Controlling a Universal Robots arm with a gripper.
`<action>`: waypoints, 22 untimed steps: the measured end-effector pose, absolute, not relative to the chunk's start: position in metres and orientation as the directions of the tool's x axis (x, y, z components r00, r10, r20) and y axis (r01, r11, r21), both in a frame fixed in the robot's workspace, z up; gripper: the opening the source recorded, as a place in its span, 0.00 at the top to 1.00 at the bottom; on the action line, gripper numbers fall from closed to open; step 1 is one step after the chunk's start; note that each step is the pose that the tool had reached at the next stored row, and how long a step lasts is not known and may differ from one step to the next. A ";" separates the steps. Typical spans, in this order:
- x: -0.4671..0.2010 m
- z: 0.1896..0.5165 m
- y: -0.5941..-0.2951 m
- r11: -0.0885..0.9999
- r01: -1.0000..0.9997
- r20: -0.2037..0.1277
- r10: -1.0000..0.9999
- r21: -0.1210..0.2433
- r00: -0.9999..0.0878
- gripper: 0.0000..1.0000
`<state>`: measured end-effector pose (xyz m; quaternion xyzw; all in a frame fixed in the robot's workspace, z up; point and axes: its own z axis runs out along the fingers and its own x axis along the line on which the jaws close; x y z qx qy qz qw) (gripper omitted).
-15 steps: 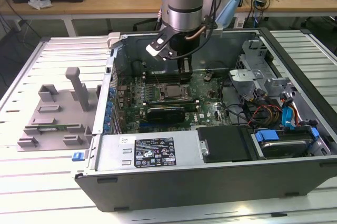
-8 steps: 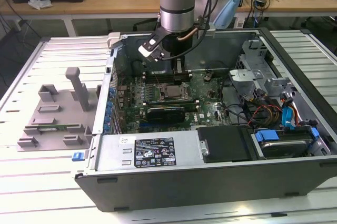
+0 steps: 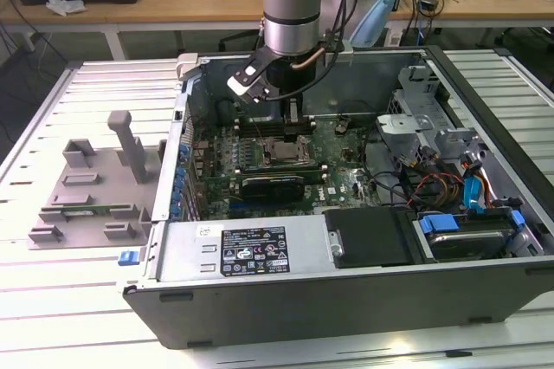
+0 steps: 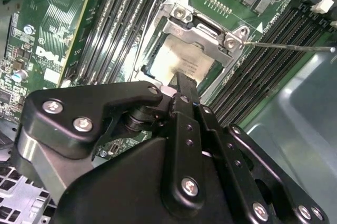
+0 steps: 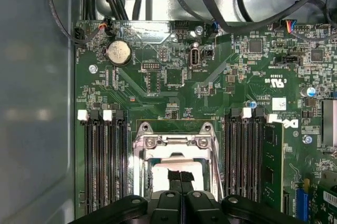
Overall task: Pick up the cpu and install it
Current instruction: 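Close the cpu cover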
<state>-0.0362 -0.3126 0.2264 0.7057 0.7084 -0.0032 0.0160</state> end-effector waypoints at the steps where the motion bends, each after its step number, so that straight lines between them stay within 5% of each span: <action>1: -0.036 0.226 -0.313 0.007 1.000 -0.027 1.000 0.018 -0.006 0.89; 22: -0.036 0.226 -0.313 0.548 0.837 -0.037 0.836 0.014 -0.547 0.89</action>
